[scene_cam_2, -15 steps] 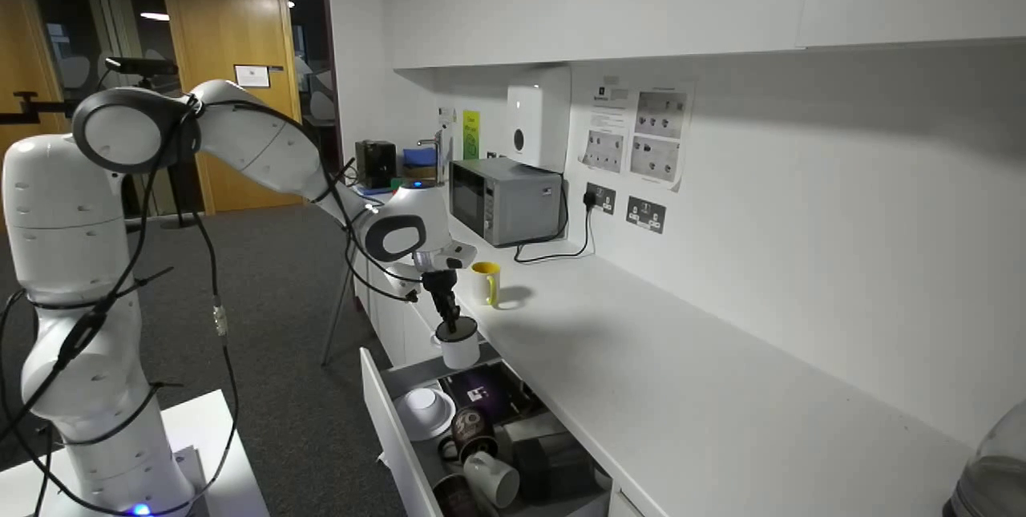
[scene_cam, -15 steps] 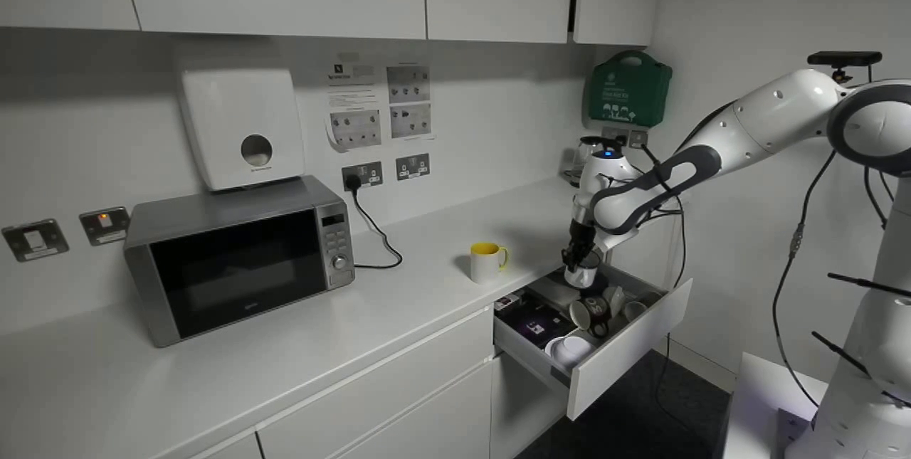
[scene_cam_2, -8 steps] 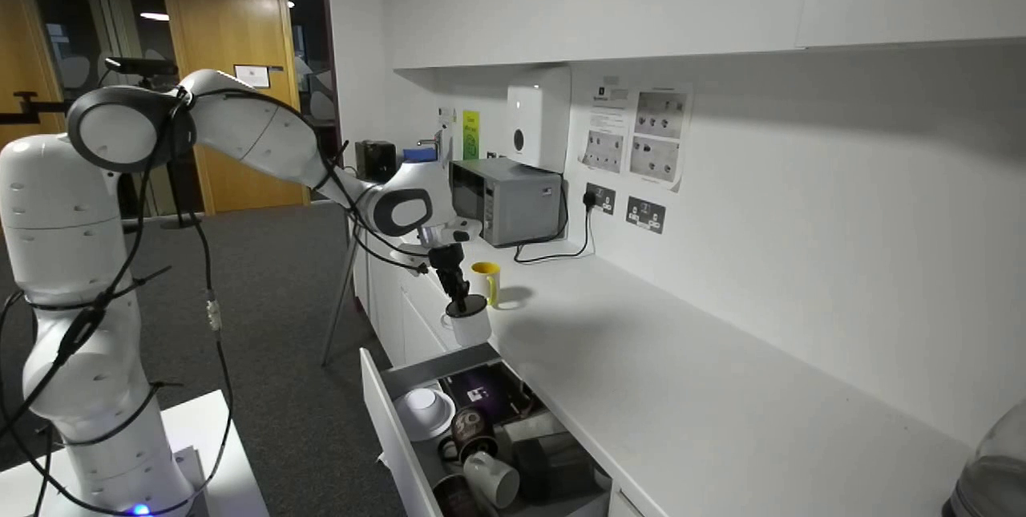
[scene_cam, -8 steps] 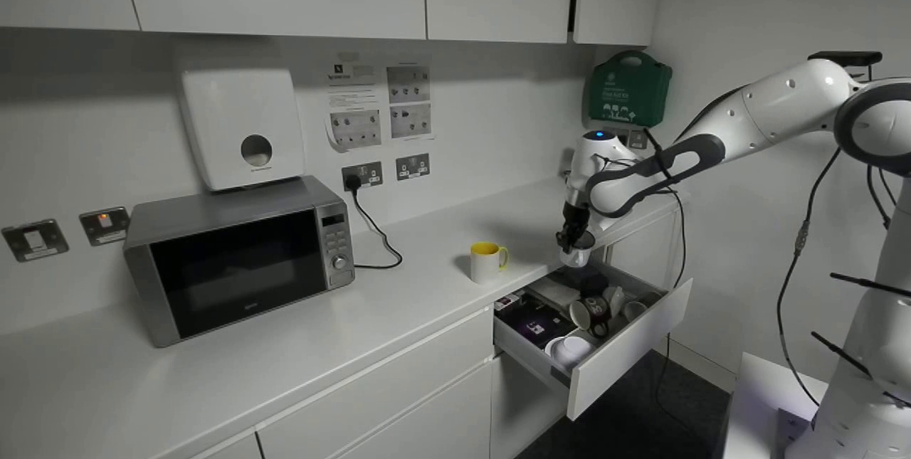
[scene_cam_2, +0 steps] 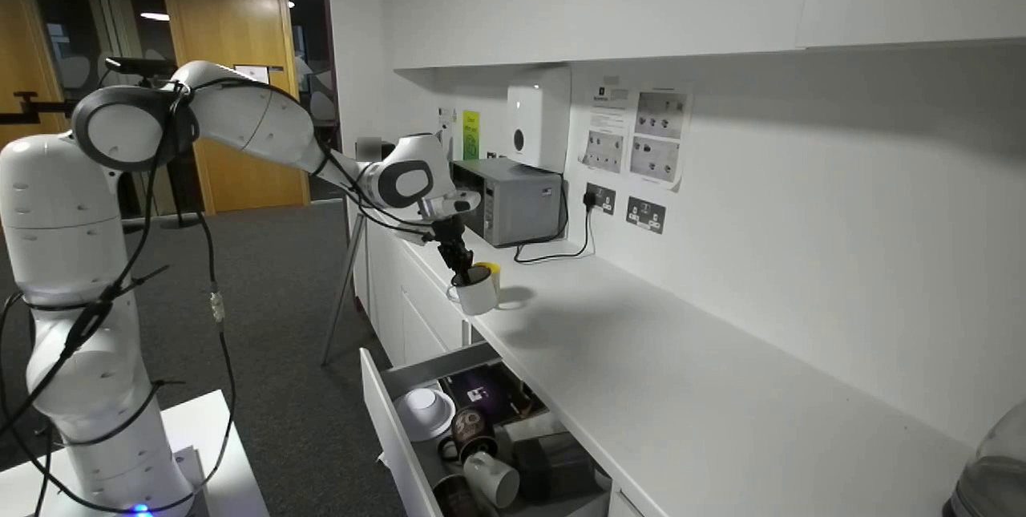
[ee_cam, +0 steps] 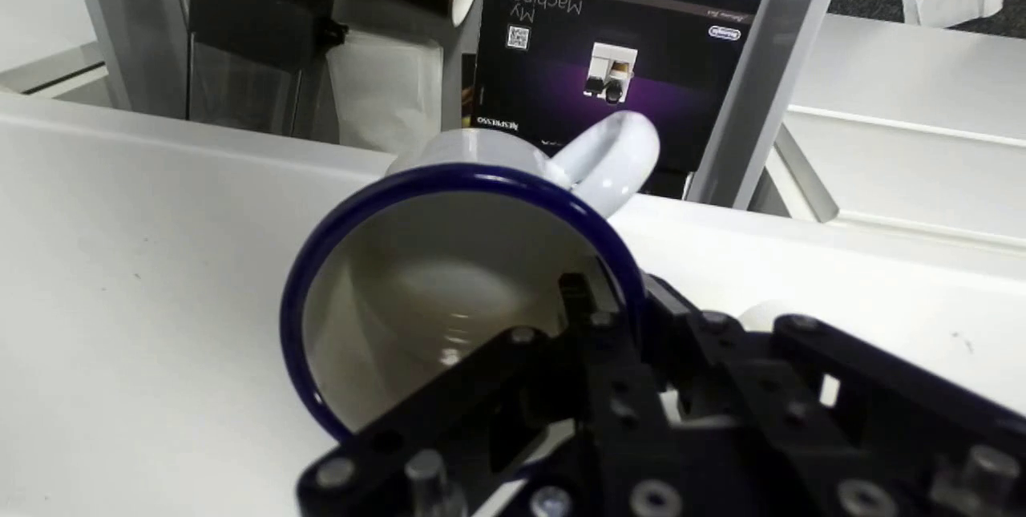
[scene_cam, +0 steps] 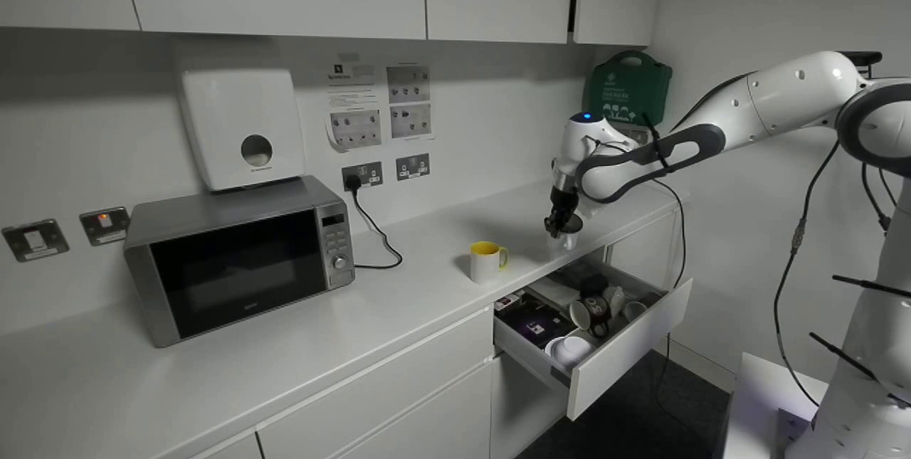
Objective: Take four mugs out of the open drawer
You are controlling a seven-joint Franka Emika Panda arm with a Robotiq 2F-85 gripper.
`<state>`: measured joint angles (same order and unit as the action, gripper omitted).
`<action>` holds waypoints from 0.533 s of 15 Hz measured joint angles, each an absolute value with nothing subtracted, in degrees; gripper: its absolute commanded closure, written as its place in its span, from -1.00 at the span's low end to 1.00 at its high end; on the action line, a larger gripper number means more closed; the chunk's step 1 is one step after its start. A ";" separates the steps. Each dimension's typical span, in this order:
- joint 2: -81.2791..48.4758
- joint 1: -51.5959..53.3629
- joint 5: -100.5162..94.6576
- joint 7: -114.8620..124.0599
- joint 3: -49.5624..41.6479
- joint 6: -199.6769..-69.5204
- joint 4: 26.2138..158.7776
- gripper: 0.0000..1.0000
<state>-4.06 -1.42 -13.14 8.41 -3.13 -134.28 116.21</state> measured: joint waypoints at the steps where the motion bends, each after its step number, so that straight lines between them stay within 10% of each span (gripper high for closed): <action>1: -4.19 -1.19 -13.21 8.41 -2.95 -133.98 115.49 0.96; 8: -9.02 0.04 -13.34 8.28 -2.22 -132.32 108.64 0.96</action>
